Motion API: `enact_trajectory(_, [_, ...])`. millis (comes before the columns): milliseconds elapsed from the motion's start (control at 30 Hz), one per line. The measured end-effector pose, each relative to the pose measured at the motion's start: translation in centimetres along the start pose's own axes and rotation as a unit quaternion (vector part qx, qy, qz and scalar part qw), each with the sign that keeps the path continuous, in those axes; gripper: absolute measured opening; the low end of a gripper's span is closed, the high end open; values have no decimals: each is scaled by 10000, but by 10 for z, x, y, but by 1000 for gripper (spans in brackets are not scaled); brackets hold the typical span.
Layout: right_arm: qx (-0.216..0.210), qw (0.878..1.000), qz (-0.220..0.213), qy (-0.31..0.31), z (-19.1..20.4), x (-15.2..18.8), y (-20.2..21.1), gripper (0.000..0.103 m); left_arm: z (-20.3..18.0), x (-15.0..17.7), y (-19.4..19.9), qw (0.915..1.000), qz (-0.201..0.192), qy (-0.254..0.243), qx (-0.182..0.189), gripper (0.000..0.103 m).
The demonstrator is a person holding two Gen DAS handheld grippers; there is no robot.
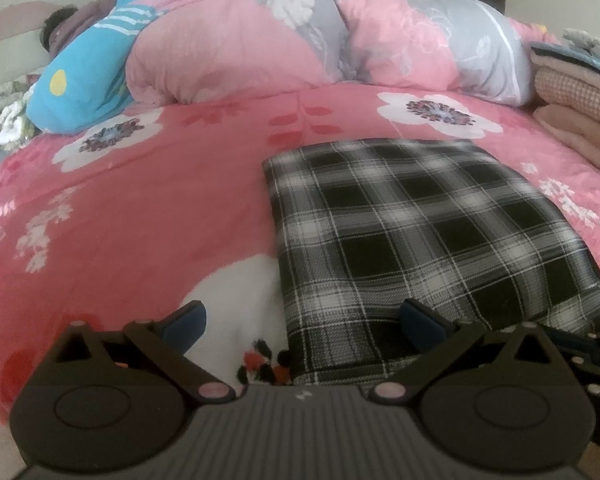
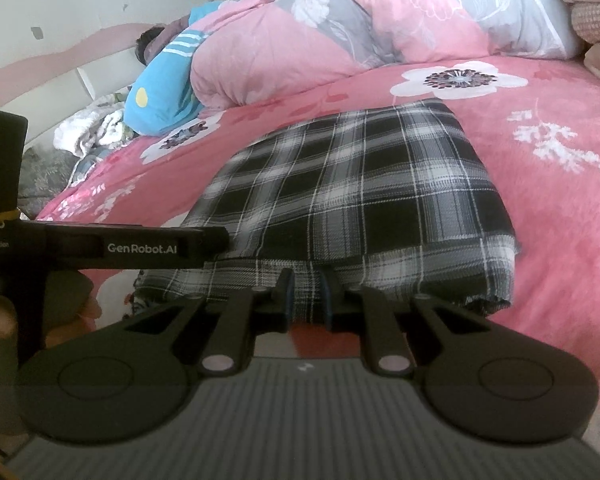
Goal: Fold clothes
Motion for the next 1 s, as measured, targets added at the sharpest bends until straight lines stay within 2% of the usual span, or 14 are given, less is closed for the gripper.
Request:
enact_trajectory(133, [-42,10000,37,20,1,2,1,14,19,1,1,9983,79,445,356,103])
enact_trajectory(200, [-80,9999,83,29,2,3,3,16,36,3,5,9961,-50,718,511,103])
enact_trajectory(300, [-362,9991,150,-133,5,9,13,20,65,5,10,9923,-217,1114,488,103])
enact_trajectory(433, [-584,9981,150,-118,15,16,21,20,92,4,9,9868,-233,1541,449,101])
enact_trajectory(567, [-904,9957,132,-180,28,21,14,20,103,12,12,9829,-338,1701,620,96])
enact_trajectory(667, [-1234,9901,44,-667,25,21,8,20,105,20,17,9825,-482,1624,769,92])
enact_trajectory(833, [-1612,9700,-126,-1814,3,19,2,21,97,32,27,9830,-693,1344,1037,82])
enact_trajectory(900, [-1690,9623,-179,-2125,-4,19,1,21,87,38,32,9843,-762,1115,1141,75])
enact_trajectory(1000, [-1687,9581,-249,-2303,-10,19,-1,21,71,45,38,9863,-879,647,1234,69])
Point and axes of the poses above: each gripper's, at about its wrist camera, not at the fingertips, and y roughly against the way its jaws point, z to its left, x to its underside, the point moved 3 cm from there along -y, roughly the way its jaws point, and after that the axes turned 10 degrees about -x, right-handed, at the moved point
